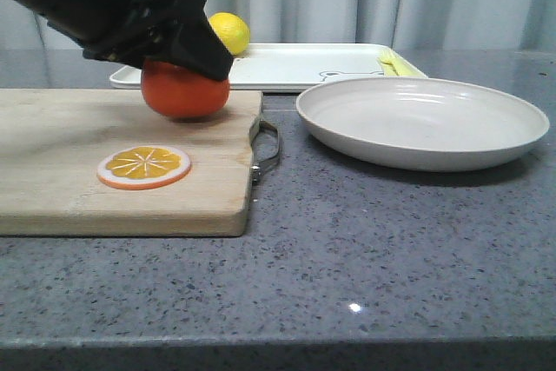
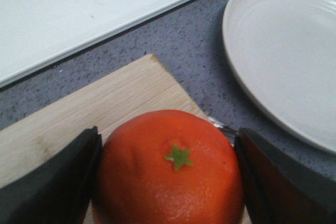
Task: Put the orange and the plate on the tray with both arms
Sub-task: 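Carry the orange with the left gripper onto the white plate and release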
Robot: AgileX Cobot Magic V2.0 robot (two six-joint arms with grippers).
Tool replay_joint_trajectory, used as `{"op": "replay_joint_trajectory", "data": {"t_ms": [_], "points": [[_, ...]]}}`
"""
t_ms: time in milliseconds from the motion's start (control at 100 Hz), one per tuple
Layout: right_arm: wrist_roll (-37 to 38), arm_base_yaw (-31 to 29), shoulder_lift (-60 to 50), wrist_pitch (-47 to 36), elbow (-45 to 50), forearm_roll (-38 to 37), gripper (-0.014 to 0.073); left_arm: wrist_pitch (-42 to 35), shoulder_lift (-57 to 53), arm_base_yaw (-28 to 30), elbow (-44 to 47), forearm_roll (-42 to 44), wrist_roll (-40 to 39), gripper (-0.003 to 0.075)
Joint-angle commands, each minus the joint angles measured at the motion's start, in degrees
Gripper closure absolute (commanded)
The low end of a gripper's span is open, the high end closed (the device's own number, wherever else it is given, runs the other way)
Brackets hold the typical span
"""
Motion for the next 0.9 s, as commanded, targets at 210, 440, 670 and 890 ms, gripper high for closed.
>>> {"op": "replay_joint_trajectory", "data": {"t_ms": [210, 440, 670, 890], "points": [[-0.17, -0.23, 1.08, -3.92, -1.89, -0.64, 0.0083, -0.26, -2.92, -6.95, -8.68, -1.88, -0.23, 0.0511], [-0.17, -0.23, 1.08, -3.92, -1.89, -0.64, 0.0083, -7.08, 2.58, -15.52, -14.41, -1.88, -0.23, 0.0511], [-0.17, -0.23, 1.08, -3.92, -1.89, -0.64, 0.0083, -7.26, 11.33, -19.42, -21.55, -1.88, -0.23, 0.0510], [-0.17, -0.23, 1.08, -3.87, -1.89, -0.64, 0.0083, -7.26, 17.42, -19.83, -26.09, -1.88, -0.23, 0.0510]]}}
